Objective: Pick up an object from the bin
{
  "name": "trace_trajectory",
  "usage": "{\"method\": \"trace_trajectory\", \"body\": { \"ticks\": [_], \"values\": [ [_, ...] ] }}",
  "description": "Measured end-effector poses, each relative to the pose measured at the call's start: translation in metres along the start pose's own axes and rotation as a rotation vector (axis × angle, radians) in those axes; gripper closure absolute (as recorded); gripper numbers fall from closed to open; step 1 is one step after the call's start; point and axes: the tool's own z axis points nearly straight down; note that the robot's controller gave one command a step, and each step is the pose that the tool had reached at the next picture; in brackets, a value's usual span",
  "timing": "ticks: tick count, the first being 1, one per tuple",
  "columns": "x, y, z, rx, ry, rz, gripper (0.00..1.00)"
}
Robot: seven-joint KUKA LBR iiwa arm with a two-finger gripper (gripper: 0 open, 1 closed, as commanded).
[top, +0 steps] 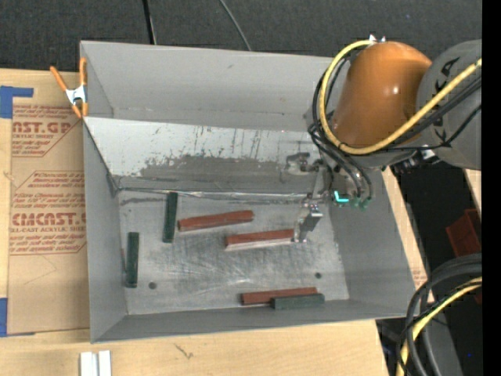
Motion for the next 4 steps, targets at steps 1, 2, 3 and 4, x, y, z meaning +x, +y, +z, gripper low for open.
{"method": "trace_trajectory", "body": {
  "ticks": [1,2,3,4],
  "values": [
    [-0.002,0.000,-0.004,0.000,-0.008,0.000,0.00],
    [-0.007,0.017,0.088,-0.001,-0.011,0.054,0.00],
    [-0.010,0.022,0.107,0.000,-0.003,0.037,0.00],
    [-0.010,-0.006,0.105,0.000,-0.007,0.075,0.00]
  ]
}}
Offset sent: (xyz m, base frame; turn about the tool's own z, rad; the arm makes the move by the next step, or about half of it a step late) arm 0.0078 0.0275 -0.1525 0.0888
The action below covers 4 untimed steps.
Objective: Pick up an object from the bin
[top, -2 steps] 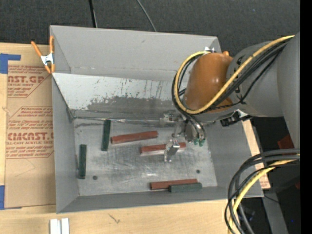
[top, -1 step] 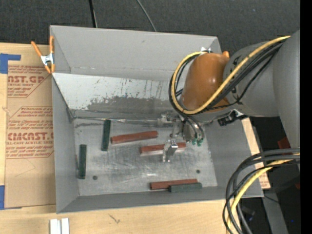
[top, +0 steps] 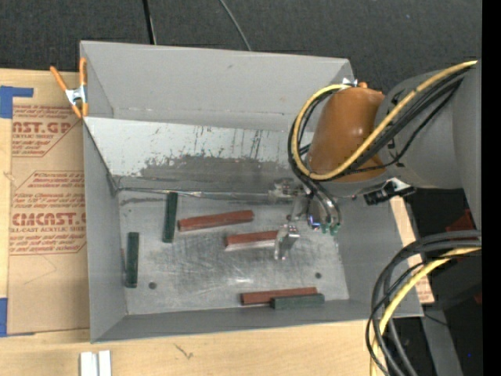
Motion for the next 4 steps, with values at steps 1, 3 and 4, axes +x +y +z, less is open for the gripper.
{"method": "trace_trajectory", "body": {
  "ticks": [1,3,4],
  "values": [
    [0.013,0.035,0.049,-0.001,0.001,0.093,0.00],
    [0.018,0.021,0.044,-0.002,0.007,0.035,1.00],
    [0.019,0.021,0.036,-0.002,0.008,0.035,1.00]
  ]
}}
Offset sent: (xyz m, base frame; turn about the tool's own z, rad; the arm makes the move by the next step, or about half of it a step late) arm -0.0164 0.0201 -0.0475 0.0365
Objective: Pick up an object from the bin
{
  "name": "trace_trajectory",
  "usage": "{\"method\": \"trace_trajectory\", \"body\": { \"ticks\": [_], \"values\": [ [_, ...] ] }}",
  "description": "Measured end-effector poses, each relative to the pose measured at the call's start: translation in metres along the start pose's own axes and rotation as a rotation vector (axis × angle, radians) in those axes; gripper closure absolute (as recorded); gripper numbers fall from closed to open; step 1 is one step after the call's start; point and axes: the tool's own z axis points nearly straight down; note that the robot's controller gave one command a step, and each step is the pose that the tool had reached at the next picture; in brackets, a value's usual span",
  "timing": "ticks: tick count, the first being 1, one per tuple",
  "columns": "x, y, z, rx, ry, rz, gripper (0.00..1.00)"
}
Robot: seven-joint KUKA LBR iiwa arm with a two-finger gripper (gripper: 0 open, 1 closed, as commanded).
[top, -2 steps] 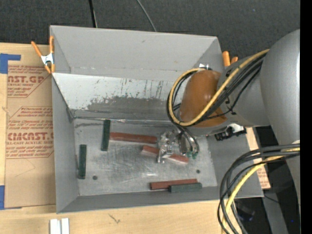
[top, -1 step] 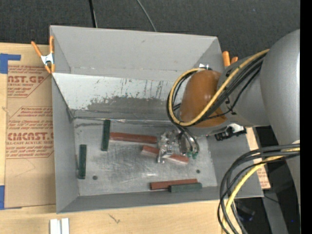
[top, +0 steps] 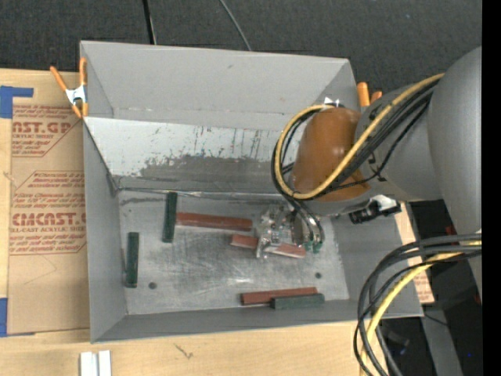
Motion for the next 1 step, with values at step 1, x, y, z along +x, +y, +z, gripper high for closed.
{"method": "trace_trajectory", "body": {
  "ticks": [1],
  "values": [
    [-0.0002,-0.0006,-0.0282,0.001,-0.004,0.000,1.00]
  ]
}}
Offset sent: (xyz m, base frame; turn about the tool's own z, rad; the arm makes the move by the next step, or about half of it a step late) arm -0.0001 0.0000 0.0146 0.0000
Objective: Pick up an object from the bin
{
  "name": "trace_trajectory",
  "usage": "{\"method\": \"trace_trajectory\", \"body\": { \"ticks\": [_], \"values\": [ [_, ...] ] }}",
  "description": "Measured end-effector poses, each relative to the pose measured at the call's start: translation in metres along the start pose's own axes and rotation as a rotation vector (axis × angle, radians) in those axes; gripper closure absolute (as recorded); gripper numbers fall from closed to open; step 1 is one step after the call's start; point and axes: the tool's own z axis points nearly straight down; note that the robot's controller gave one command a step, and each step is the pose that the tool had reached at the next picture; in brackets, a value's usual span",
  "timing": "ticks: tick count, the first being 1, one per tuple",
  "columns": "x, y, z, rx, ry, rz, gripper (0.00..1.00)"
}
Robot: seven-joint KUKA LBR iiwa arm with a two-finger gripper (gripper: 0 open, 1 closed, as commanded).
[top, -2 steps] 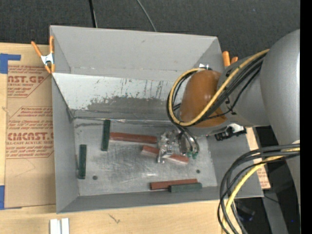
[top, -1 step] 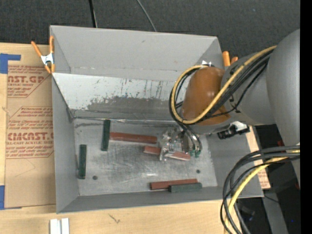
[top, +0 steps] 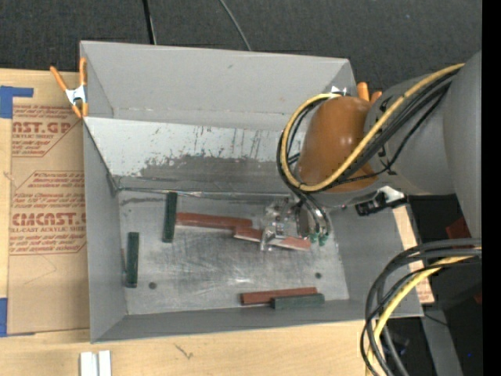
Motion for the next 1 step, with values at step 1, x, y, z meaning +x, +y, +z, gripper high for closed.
{"method": "trace_trajectory", "body": {
  "ticks": [1],
  "values": [
    [-0.0018,0.0001,-0.0171,-0.001,-0.007,0.000,1.00]
  ]
}}
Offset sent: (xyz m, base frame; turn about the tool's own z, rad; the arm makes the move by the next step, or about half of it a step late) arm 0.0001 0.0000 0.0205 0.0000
